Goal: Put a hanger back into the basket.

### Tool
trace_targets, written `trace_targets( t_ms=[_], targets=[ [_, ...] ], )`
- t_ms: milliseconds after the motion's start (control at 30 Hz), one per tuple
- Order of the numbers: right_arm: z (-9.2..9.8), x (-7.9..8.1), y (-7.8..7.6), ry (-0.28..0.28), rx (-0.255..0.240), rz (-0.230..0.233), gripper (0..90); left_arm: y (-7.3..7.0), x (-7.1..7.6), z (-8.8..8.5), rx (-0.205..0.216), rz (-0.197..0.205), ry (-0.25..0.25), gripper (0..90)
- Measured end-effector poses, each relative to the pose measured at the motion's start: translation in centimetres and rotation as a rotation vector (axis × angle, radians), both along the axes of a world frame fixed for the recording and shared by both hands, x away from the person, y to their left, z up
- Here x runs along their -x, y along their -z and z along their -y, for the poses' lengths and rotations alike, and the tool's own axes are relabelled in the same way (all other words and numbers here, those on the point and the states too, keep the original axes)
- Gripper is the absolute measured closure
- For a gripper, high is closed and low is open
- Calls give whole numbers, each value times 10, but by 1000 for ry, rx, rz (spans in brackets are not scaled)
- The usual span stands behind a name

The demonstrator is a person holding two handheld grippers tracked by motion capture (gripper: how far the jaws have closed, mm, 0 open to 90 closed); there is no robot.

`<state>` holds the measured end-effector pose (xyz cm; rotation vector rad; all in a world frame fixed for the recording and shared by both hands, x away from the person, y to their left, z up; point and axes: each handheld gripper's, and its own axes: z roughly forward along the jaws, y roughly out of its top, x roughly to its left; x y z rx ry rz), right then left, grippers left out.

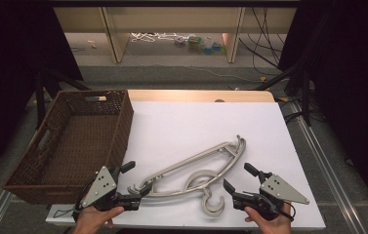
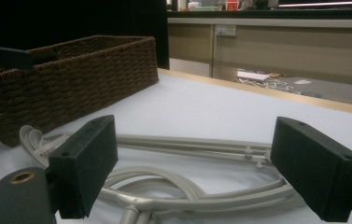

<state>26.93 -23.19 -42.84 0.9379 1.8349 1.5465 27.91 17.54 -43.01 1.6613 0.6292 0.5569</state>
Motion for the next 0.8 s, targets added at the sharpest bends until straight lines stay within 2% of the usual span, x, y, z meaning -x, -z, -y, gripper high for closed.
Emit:
trace_targets(
  t_ms=[33,133,233,400,467,500,633,667,733,767,800],
  targets=[
    [0,0,0,3,1,-1,157,1,0,1,10,5,7,160],
    [0,0,0,4,-1,-1,157,0,0,1,-3,7,8,160],
    [0,-1,0,-5,-10,12,157,0,1,1,1,2,5,160],
    [0,0,-1,-5,0,1,157,0,1,1,-2,4,4,160],
    [0,0,-1,-2,-4,5,157,0,0,2,-5,17,0,160],
    [0,0,-1,-3,-5,6,157,0,1,2,-23,20,-5,160],
    [-1,0,-1,-9,4,0,157,0,0,8,-34,21,4,160],
    [-2,2,-1,-16,-9,-36,157,0,0,10,-35,21,10,160],
    [-2,1,0,-12,-2,-4,157,1,0,13,-65,8,32,160],
    [-2,0,0,-12,0,-5,157,2,0,17,-62,-1,43,161],
    [-1,1,0,-9,4,-8,157,3,0,19,-82,-5,51,162]
  ],
)
